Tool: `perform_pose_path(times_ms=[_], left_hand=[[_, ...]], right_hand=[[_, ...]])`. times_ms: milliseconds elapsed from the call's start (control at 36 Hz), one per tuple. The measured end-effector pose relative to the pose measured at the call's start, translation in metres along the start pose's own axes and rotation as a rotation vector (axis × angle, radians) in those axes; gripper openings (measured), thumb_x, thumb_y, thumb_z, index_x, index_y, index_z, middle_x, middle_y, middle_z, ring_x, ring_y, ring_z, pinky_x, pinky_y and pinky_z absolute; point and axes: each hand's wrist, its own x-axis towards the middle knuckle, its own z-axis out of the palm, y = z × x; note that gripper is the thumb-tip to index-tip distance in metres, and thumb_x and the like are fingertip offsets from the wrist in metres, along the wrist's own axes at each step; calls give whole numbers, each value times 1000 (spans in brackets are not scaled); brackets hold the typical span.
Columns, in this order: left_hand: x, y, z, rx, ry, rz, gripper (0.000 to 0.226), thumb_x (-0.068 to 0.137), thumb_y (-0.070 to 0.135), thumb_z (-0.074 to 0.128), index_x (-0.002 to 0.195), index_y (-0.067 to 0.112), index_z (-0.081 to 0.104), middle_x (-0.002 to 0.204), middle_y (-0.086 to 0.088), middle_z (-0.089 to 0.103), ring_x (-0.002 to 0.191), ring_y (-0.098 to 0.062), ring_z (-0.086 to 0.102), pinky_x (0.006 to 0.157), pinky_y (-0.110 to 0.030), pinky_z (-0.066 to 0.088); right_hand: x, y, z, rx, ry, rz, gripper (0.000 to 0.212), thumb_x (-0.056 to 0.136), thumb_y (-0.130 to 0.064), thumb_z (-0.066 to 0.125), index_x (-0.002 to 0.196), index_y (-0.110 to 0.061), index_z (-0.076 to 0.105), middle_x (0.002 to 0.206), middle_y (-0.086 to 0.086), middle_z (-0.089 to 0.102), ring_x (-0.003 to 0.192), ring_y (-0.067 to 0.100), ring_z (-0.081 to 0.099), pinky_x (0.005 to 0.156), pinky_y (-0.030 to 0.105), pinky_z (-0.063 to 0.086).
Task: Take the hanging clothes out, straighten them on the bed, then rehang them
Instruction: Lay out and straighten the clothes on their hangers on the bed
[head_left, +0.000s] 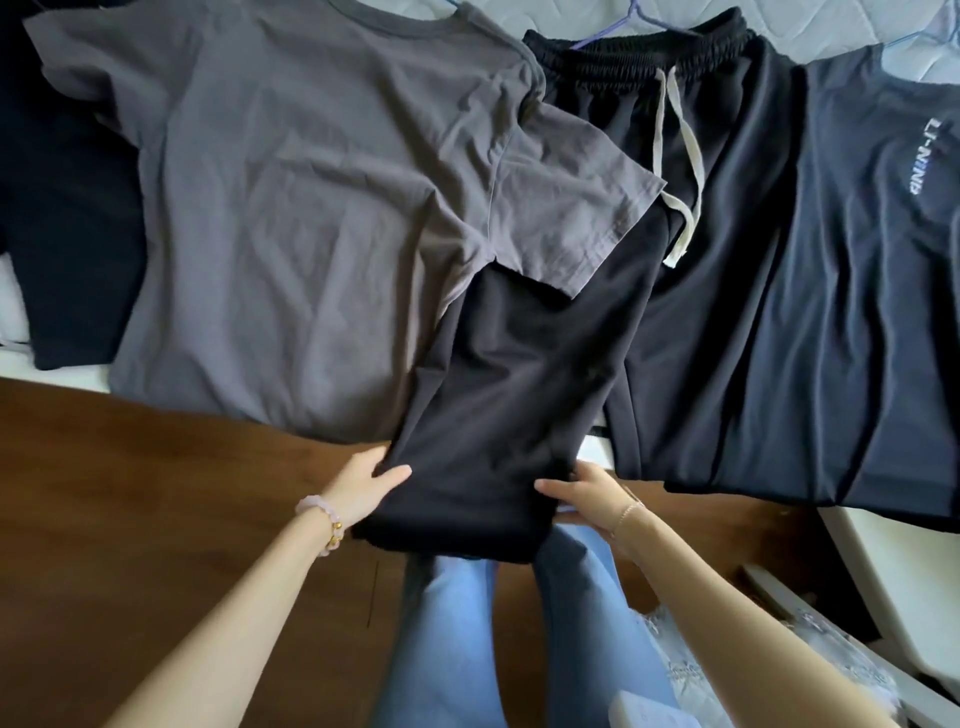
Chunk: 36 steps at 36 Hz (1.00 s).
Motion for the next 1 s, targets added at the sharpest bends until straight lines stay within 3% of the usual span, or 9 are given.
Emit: perform_pose_path(times_ms=[111, 222, 417, 528, 639, 778, 861, 917, 1000], left_hand=[[23, -11, 7, 172, 196, -90, 50, 97, 18, 49, 143, 3, 35, 147, -14, 41, 135, -30, 39, 110, -36, 33], [40, -23, 20, 327, 291, -147, 26, 94, 13, 45, 119, 10, 53, 119, -16, 63, 97, -33, 60, 77, -32, 47], [50, 18, 62, 274, 513, 129, 27, 83, -9, 47, 107, 1, 57, 114, -17, 60, 102, -36, 57, 85, -38, 43], [45, 58, 96, 355, 451, 338, 24, 85, -3, 44, 95, 11, 60, 102, -3, 61, 88, -28, 59, 68, -35, 45], [47, 96, 141, 286, 221, 419, 26, 83, -2, 44, 93, 12, 64, 100, -4, 66, 91, -28, 62, 79, -33, 50], [60, 131, 199, 97, -31, 100, 41, 89, 10, 49, 131, 11, 49, 131, -7, 57, 119, -24, 53, 98, -26, 40], [61, 149, 223, -87, -37, -2, 50, 89, 7, 55, 135, 4, 39, 123, -11, 58, 103, -22, 53, 87, -24, 39], [66, 155, 233, -158, -26, -51, 50, 85, 12, 61, 130, 1, 41, 110, -11, 59, 99, -24, 55, 90, -28, 44], [83, 153, 243, -228, -10, -137, 78, 72, 38, 71, 136, 6, 39, 130, -12, 53, 115, -33, 55, 101, -44, 46]], right_hand=[[19, 1, -2, -31, 84, -2, 25, 93, 2, 54, 114, -13, 55, 101, 6, 63, 80, 11, 61, 68, 22, 49], [22, 1, -17, -92, 193, 10, 18, 90, 3, 55, 96, -13, 59, 80, 0, 61, 77, 15, 56, 60, 22, 44], [14, 22, -76, -143, 512, -100, 26, 84, -2, 59, 85, -28, 65, 86, 0, 71, 85, 19, 64, 81, 34, 54], [0, 25, -118, -100, 701, -152, 25, 82, -2, 59, 90, -24, 67, 85, 3, 72, 88, 25, 68, 84, 39, 56], [-1, 25, -154, -27, 710, -149, 23, 86, -8, 61, 104, -21, 67, 99, 6, 72, 96, 27, 68, 81, 38, 56], [-1, 19, -178, -38, 677, -125, 43, 90, -3, 48, 130, -15, 57, 120, 4, 67, 99, 20, 61, 68, 24, 47], [-3, 15, -188, -104, 735, -114, 48, 88, -2, 45, 132, -17, 56, 127, 1, 65, 114, 23, 59, 88, 30, 48], [-3, 17, -196, -110, 748, -113, 48, 87, -1, 44, 132, -16, 56, 128, 2, 63, 118, 24, 57, 96, 31, 44], [-1, 20, -210, -129, 730, -125, 46, 88, -2, 44, 128, -17, 58, 127, 4, 62, 114, 25, 57, 90, 29, 43]])
